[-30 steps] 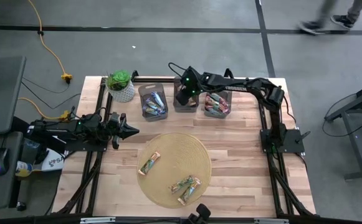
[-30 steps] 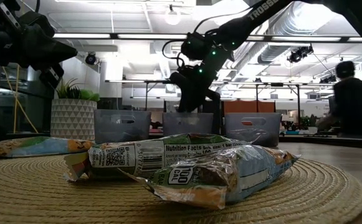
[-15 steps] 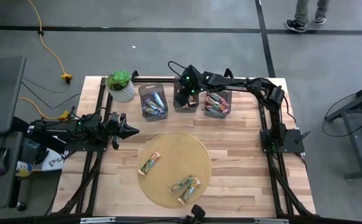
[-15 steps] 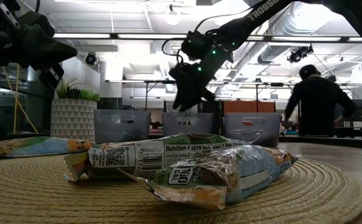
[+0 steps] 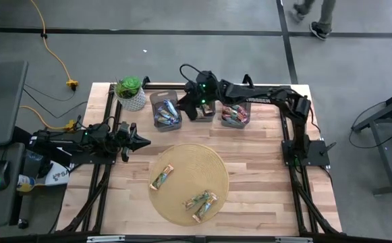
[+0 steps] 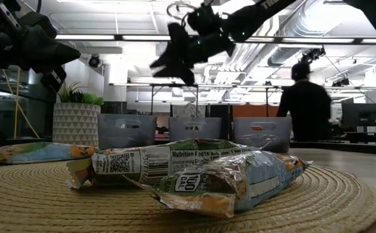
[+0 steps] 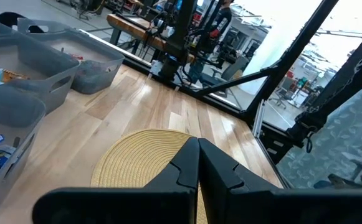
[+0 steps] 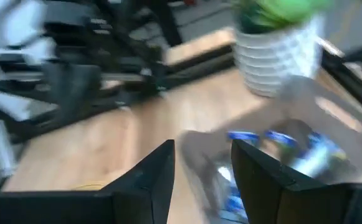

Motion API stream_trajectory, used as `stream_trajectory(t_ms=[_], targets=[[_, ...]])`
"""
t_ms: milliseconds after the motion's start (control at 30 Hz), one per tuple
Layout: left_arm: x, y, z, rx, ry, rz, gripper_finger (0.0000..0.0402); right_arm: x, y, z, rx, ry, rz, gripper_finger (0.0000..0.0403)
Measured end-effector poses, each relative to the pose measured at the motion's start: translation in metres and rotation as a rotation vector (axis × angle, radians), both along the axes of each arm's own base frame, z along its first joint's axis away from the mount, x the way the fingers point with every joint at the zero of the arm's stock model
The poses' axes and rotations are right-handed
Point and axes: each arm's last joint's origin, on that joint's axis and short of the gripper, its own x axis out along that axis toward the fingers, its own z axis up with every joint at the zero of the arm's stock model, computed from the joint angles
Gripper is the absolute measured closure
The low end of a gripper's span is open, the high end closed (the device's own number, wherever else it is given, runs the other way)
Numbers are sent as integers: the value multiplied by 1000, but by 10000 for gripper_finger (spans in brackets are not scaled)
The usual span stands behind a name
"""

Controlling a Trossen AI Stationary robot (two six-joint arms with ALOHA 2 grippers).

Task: Pick and place Granola Bars by type
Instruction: Put the yellow granola bar into the center black bin

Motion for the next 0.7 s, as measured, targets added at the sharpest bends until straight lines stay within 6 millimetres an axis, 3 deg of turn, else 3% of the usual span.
stream_trajectory(t_ms=[267, 700], targets=[[0, 0, 0, 0, 0, 0, 401, 20, 52, 16, -15, -149, 152, 260], [0, 0, 0, 0, 0, 1, 401, 31, 136, 15, 39, -144, 432, 261]])
